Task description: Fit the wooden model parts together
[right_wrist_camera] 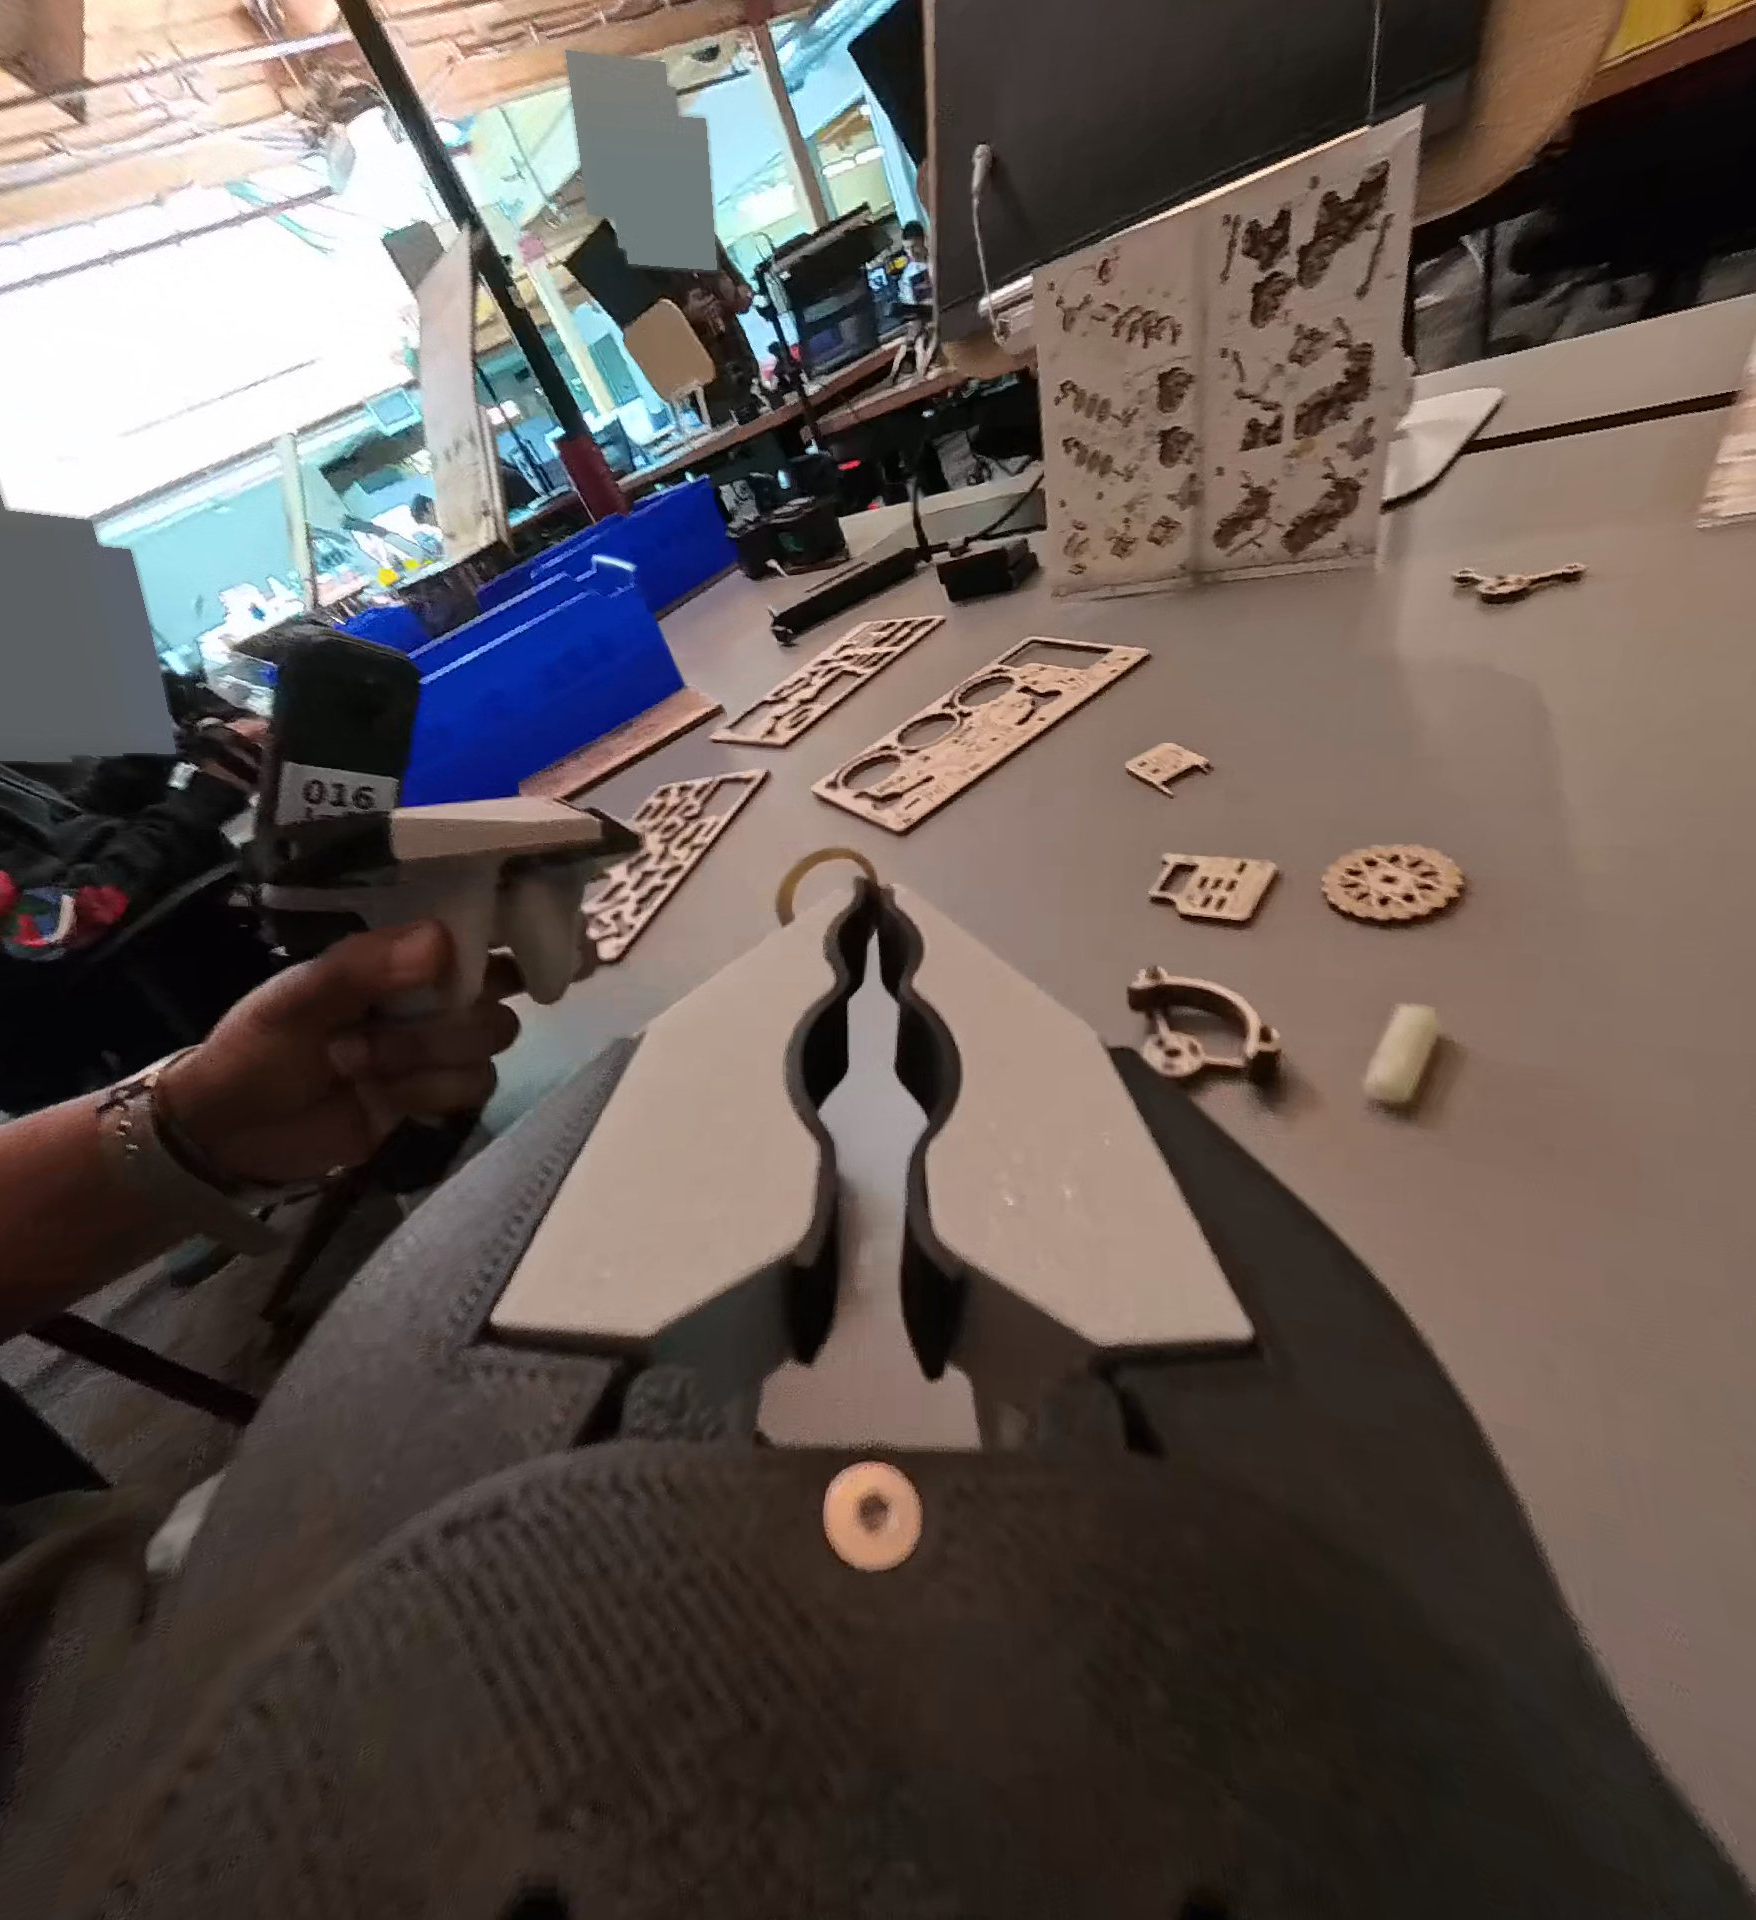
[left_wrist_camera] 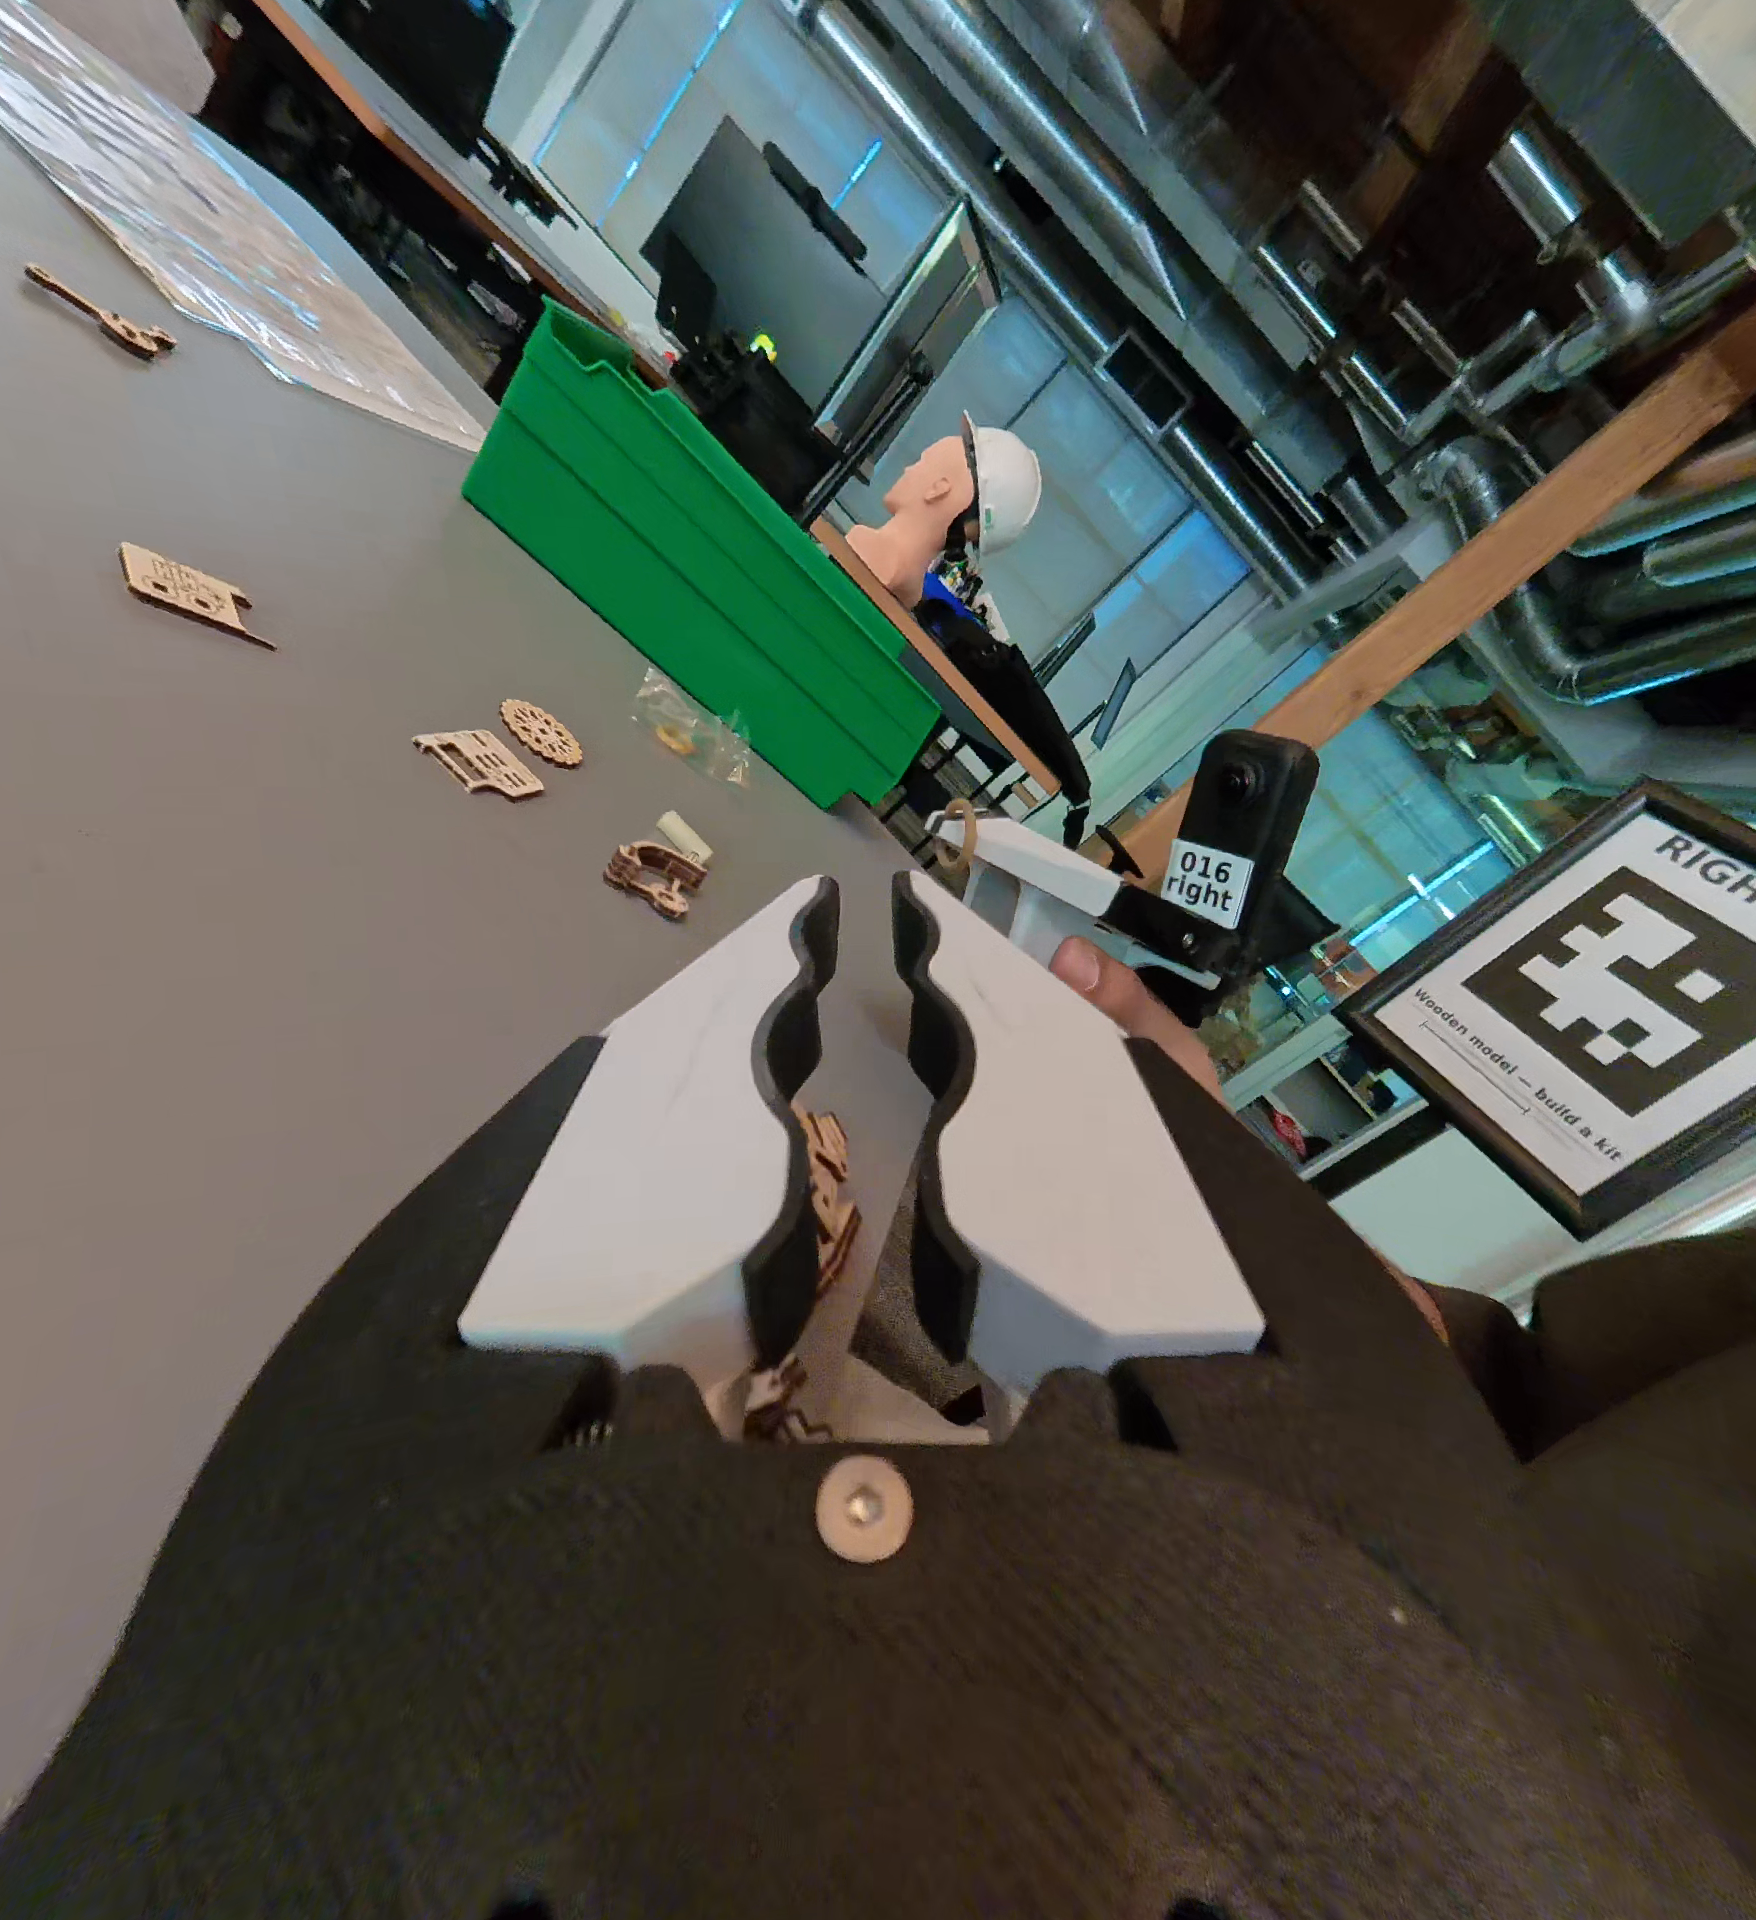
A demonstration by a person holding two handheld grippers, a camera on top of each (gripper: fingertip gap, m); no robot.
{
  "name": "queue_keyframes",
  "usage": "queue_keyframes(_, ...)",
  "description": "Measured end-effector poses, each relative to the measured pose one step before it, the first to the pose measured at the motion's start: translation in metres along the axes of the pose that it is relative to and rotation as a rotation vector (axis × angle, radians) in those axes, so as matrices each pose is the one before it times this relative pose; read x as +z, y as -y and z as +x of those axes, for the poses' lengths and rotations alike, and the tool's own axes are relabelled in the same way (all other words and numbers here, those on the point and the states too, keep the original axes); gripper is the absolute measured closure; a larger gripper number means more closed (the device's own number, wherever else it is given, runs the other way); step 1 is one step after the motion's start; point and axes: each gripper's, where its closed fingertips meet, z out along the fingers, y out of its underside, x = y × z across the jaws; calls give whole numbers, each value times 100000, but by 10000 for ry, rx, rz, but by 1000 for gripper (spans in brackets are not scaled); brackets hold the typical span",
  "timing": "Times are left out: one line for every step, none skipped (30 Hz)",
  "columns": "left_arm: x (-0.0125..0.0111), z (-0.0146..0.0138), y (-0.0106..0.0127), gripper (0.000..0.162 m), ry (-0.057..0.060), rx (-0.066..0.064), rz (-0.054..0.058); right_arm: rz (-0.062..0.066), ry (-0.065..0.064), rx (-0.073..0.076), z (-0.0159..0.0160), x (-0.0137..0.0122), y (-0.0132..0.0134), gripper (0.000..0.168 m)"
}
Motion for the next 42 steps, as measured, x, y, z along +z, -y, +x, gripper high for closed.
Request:
queue_keyframes(-365, 199, -260, 154, 94, 102, 1, -142, -133, -104, -68, -451, -408, 168)
queue_keyframes(-377, 94, -317, 153, 162, 85, -16, -192, -150, -110, -17, -440, -552, 168)
queue_keyframes(-445, 122, -324, 153, 151, 13, 19, -194, -143, -95, -46, -475, -609, 168)
queue_keyframes(-524, 189, -256, 153, 115, -91, 88, -123, -97, -53, -177, -541, -495, 168)
queue_keyframes(-629, 268, -258, 153, 64, -161, 138, -9, -23, -1, -356, -640, -313, 168)
queue_keyframes(-729, 299, -333, 152, 53, -185, 134, 47, 41, 44, -487, -708, -227, 168)
queue_keyframes(-816, 312, -302, 152, 80, -188, 182, 29, 44, 43, -509, -742, -293, 168)
queue_keyframes(-882, 335, -224, 152, 92, -172, 255, -23, 29, 4, -470, -741, -384, 168)
queue_keyframes(-888, 359, -240, 151, 108, -107, 244, -49, 25, -52, -449, -728, -402, 168)
queue_keyframes(-864, 319, -373, 151, 156, -6, 171, -65, -1, -111, -367, -731, -390, 168)
queue_keyframes(-810, 295, -457, 151, 207, 48, 113, -69, -46, -138, -219, -742, -349, 168)
queue_keyframes(-765, 397, -514, 150, 173, 53, 87, -51, -65, -111, -105, -764, -306, 168)
queue_keyframes(-709, 507, -587, 150, 121, 49, 48, -4, -73, -32, 4, -802, -259, 168)
queue_keyframes(-647, 472, -697, 149, 126, 34, -11, 62, -49, 64, 30, -850, -170, 168)
queue_keyframes(-602, 435, -733, 148, 140, 24, -29, 82, -30, 138, 41, -922, -167, 168)
queue_keyframes(-609, 428, -728, 147, 127, 32, -3, 44, -11, 173, 14, -972, -241, 168)
queue_keyframes(-603, 379, -665, 147, 143, 4, 7, 29, -13, 144, -27, -1059, -273, 168)
queue_keyframes(-595, 403, -506, 147, 114, 2, 71, 34, -54, 76, -14, -1145, -241, 168)
queue_keyframes(-551, 433, -362, 147, 73, 7, 124, 51, -88, -2, -5, -1202, -178, 168)
queue_keyframes(-500, 409, -313, 147, 61, 38, 111, 45, -97, -52, -32, -1220, -159, 168)
queue_keyframes(-436, 335, -370, 147, 98, 81, 41, 39, -100, -69, -23, -1190, -140, 168)
queue_keyframes(-384, 311, -386, 147, 90, 107, 2, 45, -100, -48, 3, -1126, -146, 168)
queue_keyframes(-384, 295, -377, 147, 92, 109, -5, 52, -68, 32, -8, -1041, -110, 168)
queue_keyframes(-400, 271, -412, 147, 99, 101, -28, 72, -10, 113, -70, -946, -69, 168)
queue_keyframes(-416, 282, -420, 146, 57, 70, -36, 113, -13, 115, -56, -880, 6, 168)
queue_keyframes(-409, 263, -364, 146, 27, 10, -20, 101, -30, 69, 10, -755, 34, 168)
queue_keyframes(-405, 203, -209, 146, 23, -39, 31, 59, -42, 27, 62, -612, 13, 168)
queue_keyframes(-385, 111, -130, 145, 23, -44, 28, 31, -40, 20, 89, -484, 19, 168)
queue_keyframes(-394, 18, -212, 144, 35, -5, -76, 47, -34, 40, 93, -391, 75, 168)
queue_keyframes(-431, -143, -232, 144, 128, 67, -126, 81, -30, 45, 97, -303, 161, 168)
queue_keyframes(-482, -255, -168, 143, 195, 161, -88, 80, -18, 31, 78, -173, 197, 168)
queue_keyframes(-489, -312, -101, 142, 219, 206, -79, 44, -26, 1, 120, -44, 151, 168)
queue_keyframes(-491, -332, -23, 142, 229, 213, -67, 12, -31, -28, 136, 88, 100, 168)
queue_keyframes(-495, -350, -10, 141, 209, 221, -54, -9, -12, -29, 96, 211, 82, 168)
queue_keyframes(-501, -402, -81, 140, 199, 188, -68, -9, 16, -14, 62, 322, 103, 168)
queue_keyframes(-527, -444, -87, 140, 188, 128, -51, -5, 30, -11, 28, 448, 129, 168)
queue_keyframes(-544, -448, -2, 140, 171, 62, 25, -17, 37, -24, 16, 547, 110, 168)
queue_keyframes(-571, -426, 54, 140, 129, -7, 69, -39, 38, -42, 3, 627, 61, 168)
queue_keyframes(-594, -387, 110, 140, 89, -74, 101, -60, 52, -43, -22, 705, 0, 168)
queue_keyframes(-639, -381, 172, 140, 72, -113, 139, -59, 79, -19, -75, 764, 2, 168)
queue_keyframes(-703, -394, 227, 140, 76, -108, 183, -42, 107, 13, -130, 812, 25, 168)
queue_keyframes(-768, -424, 247, 140, 112, -104, 203, -33, 121, 17, -141, 863, 38, 168)
